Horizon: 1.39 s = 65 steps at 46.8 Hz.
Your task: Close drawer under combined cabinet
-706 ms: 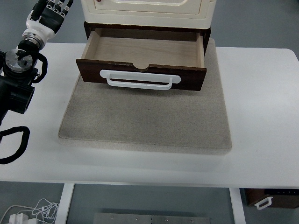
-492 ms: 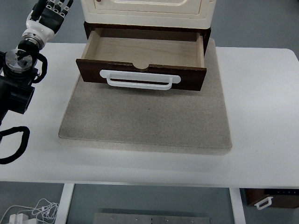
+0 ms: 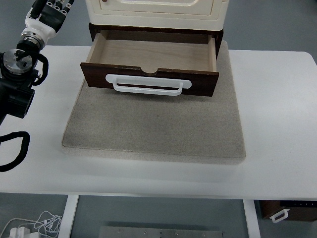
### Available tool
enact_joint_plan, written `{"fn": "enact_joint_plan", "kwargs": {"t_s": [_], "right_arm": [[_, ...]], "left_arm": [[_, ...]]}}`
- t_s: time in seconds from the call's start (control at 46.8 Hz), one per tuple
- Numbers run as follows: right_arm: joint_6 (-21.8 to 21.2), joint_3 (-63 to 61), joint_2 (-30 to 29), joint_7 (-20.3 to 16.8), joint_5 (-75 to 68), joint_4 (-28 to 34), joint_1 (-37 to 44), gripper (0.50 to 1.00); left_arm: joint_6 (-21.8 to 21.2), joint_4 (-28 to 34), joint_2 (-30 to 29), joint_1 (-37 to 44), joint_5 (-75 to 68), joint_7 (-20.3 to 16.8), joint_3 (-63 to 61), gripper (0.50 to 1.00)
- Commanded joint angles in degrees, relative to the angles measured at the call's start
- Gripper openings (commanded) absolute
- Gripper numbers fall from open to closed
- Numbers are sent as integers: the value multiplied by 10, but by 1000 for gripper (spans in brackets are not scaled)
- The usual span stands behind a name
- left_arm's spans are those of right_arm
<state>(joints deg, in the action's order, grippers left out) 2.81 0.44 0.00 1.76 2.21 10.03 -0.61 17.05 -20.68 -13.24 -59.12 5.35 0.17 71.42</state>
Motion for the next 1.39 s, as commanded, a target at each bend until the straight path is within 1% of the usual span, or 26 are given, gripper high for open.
{"fn": "enact_joint_plan", "kwargs": {"t_s": [0.0,0.193,0.62,0.791,1.005,1.155,1.369], "right_arm": [[0,0,0,0,-1,0,0,952],[0,0,0,0,-1,0,0,954],[0,0,0,0,0,1,0,952],[0,0,0,0,0,0,0,952],[0,0,0,0,0,0,0,952],[0,0,0,0,0,0,0,952],[0,0,0,0,0,0,0,952]], "left_arm": [[4,-1,-5,1,-3,0,-1,996],[22,-3,-16,1,-8,0,-1,996],[22,-7,-48,-14,-10,-3,-10,994],[21,-32,-77,-28,-11,-3,-32,994],[22,-41,-103,-52,-29,-3,-72,994],[18,-115,-137,-44,-55,-13,-81,994],[15,-197,-184,-46,-64,-13,-89,994]]}}
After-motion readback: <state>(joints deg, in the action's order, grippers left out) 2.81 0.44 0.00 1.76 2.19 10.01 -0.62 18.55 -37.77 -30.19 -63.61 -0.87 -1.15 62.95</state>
